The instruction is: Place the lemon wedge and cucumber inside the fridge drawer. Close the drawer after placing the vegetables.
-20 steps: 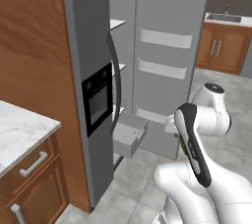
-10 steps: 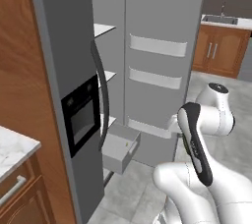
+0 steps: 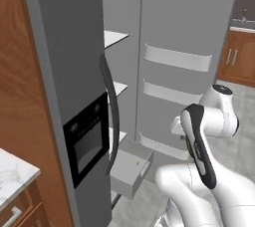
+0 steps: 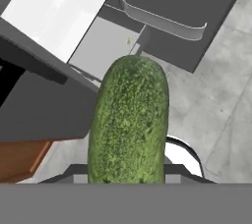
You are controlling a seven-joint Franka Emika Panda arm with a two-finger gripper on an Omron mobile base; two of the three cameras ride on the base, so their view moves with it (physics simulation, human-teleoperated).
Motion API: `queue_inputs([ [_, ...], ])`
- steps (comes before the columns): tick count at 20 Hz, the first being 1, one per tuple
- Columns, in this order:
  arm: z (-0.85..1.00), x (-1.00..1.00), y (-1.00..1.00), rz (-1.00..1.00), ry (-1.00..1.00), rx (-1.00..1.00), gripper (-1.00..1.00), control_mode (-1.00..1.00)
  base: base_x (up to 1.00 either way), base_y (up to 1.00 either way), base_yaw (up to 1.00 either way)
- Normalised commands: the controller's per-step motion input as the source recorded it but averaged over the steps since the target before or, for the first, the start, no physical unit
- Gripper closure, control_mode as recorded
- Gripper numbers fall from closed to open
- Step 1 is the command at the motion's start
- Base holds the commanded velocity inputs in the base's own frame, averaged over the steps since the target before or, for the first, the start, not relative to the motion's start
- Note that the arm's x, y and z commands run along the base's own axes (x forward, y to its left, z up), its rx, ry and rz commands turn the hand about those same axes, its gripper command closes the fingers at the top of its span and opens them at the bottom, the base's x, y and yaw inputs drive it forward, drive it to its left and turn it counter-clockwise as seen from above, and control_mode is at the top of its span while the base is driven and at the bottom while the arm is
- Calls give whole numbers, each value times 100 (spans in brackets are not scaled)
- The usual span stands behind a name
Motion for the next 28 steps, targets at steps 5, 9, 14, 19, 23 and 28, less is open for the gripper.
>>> queue_inputs([
  [5, 0, 0, 0, 0, 0, 0, 100, 100, 69, 1, 28],
  [9, -16, 0, 0, 5, 0, 0, 100, -100, 0, 0, 18],
  [14, -85, 51, 3, 8, 5, 0, 100, -100, 0, 0, 0],
  [19, -83, 100, 12, -1, 23, 0, 100, -100, 0, 0, 0],
  [23, -55, 100, 12, -3, 29, 0, 100, -100, 0, 0, 0],
  [28, -80, 99, 30, -4, 25, -2, 100, -100, 0, 0, 0],
])
